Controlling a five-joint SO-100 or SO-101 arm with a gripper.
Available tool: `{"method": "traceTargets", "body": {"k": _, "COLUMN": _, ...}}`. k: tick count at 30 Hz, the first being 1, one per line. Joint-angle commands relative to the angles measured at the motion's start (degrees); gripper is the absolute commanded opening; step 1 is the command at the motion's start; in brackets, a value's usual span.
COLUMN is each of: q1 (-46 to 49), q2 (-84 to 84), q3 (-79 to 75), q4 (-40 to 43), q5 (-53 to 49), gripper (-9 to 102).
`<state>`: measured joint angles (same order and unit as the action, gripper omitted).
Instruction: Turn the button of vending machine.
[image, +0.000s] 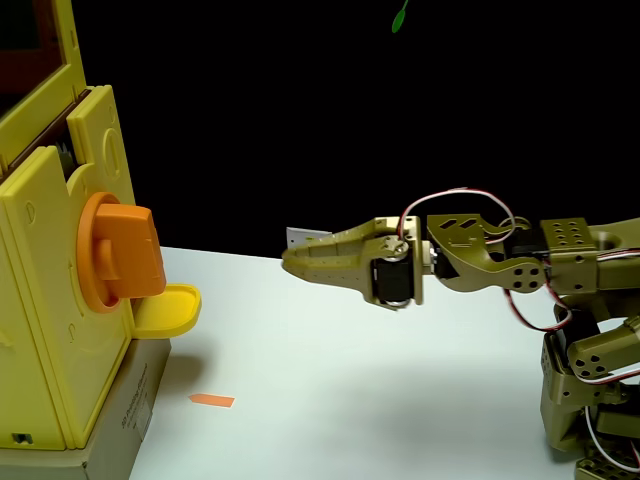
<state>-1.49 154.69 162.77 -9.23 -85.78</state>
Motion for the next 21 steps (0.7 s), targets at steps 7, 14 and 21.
{"method": "traceTargets", "body": {"k": 7, "q1": 4.7, "q2": -15.2, "q3": -0.5, "q4": -24.3, "q5": 1.8, "gripper": 20}}
{"method": "traceTargets", "body": {"k": 14, "q1": 5.4, "q2": -23.9, "q3": -3.9, "q4": -29.4, "q5": 6.4, "gripper": 34}}
{"method": "traceTargets", "body": {"k": 21, "q1": 5.6, "q2": -30.5, "q3": -10.1, "q4": -26.4, "q5": 7.3, "gripper": 44}}
